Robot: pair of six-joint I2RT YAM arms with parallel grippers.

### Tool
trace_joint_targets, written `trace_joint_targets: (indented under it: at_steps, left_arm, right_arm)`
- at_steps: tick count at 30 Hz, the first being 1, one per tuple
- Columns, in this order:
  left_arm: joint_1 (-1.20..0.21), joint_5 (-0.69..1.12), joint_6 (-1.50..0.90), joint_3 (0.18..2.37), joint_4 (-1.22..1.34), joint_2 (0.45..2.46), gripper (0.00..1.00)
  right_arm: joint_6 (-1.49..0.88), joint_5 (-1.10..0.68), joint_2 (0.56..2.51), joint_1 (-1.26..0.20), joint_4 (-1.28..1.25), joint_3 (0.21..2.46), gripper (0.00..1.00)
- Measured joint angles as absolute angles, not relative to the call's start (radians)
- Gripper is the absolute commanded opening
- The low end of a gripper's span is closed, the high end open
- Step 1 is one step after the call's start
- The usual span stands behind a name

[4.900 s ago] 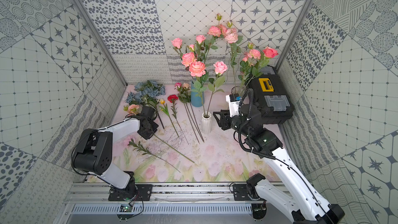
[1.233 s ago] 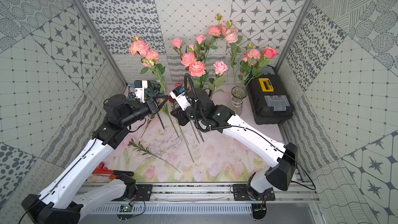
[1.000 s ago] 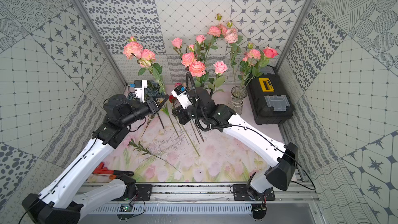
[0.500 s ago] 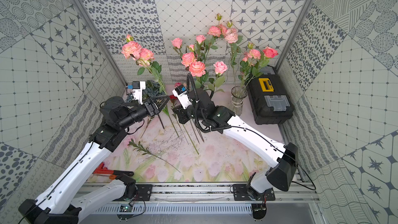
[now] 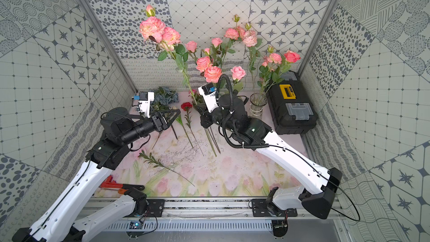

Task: Place the pink flowers into the vase
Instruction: Pick up the flower at the center of the board.

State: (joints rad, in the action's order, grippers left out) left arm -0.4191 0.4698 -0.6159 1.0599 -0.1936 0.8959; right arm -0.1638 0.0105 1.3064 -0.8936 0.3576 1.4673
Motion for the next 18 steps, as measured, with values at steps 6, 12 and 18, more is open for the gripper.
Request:
trace_joint_targets:
  at_steps: [6,12,18]
  left_arm:
    - [-0.419,0.445,-0.603,1.061,-0.244,0.935,0.64]
    - [-0.419,0.395,-0.595,1.098,-0.312,1.006,0.64]
    - [-0.420,0.349,-0.593,1.152,-0.391,1.110,0.63]
  right_arm:
    - [-0.137,0.057,1.198,-0.894,0.317,1.404,0.00]
    - [-0.103,0.117,1.100,-0.894,0.286,1.338,0.00]
    - [-0.072,0.184,0.979,-0.894,0.256,1.227,0.00]
